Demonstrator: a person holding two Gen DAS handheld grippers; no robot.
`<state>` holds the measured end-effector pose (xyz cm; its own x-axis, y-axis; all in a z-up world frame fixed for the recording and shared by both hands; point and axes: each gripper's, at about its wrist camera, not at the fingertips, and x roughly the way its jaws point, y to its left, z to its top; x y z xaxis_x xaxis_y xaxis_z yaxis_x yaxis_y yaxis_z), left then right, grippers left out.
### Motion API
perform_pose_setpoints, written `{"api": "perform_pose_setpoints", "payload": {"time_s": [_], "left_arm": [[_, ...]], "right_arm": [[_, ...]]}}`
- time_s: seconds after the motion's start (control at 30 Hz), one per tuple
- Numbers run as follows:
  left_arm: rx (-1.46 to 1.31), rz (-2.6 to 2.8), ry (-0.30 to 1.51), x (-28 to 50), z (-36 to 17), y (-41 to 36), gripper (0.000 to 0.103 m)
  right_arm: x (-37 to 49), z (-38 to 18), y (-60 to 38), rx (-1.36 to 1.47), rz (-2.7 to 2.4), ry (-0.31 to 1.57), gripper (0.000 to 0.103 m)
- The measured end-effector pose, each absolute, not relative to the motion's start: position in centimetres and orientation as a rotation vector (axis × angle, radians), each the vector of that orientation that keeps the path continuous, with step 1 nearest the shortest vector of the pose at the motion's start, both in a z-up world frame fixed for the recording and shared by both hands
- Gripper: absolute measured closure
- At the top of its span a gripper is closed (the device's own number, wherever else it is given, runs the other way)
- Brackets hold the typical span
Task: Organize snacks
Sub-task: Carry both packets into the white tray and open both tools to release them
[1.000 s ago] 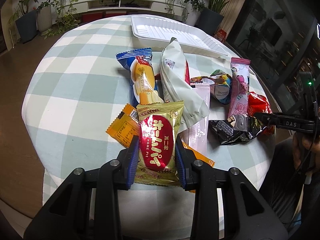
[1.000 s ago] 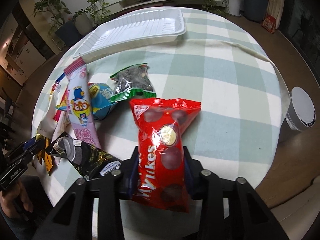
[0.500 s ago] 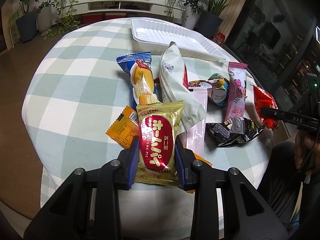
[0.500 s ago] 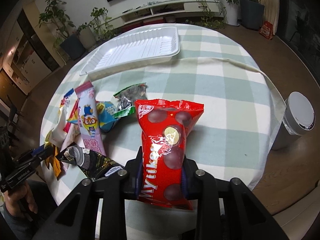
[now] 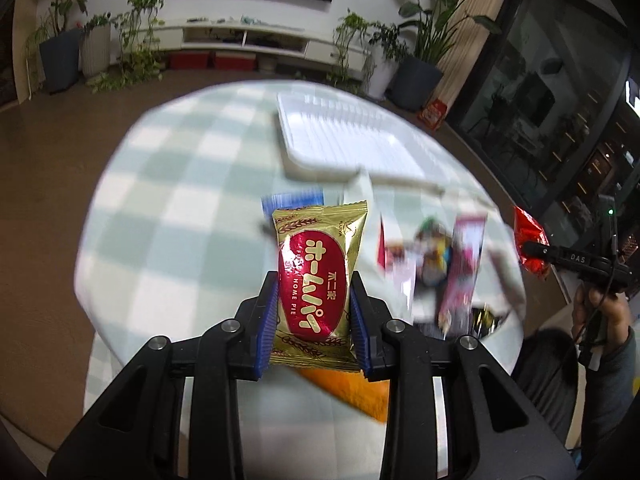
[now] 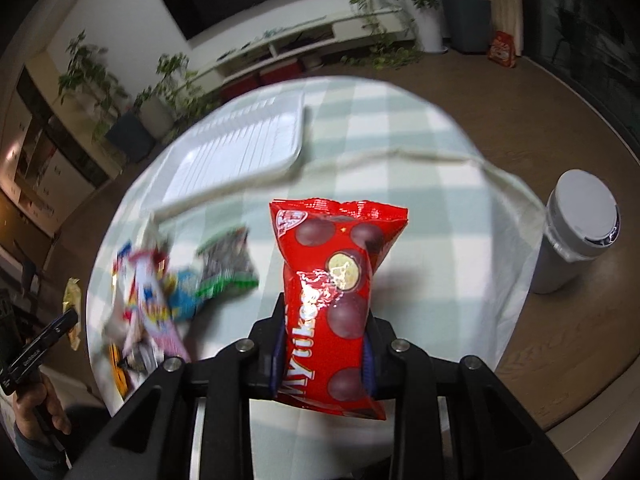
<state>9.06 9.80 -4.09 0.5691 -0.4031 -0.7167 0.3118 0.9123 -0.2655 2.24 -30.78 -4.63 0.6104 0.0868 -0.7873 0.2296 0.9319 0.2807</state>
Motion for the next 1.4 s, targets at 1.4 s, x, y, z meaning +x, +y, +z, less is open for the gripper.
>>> {"api": "perform_pose_setpoints", "payload": {"time_s": [1.4], "left_arm": [[0.064, -0.421, 1.065, 38.7, -11.8, -4.4, 0.073]], "right_arm": [[28.1, -9.7, -24.8, 0.199, 0.040, 1.016, 0.071]]}}
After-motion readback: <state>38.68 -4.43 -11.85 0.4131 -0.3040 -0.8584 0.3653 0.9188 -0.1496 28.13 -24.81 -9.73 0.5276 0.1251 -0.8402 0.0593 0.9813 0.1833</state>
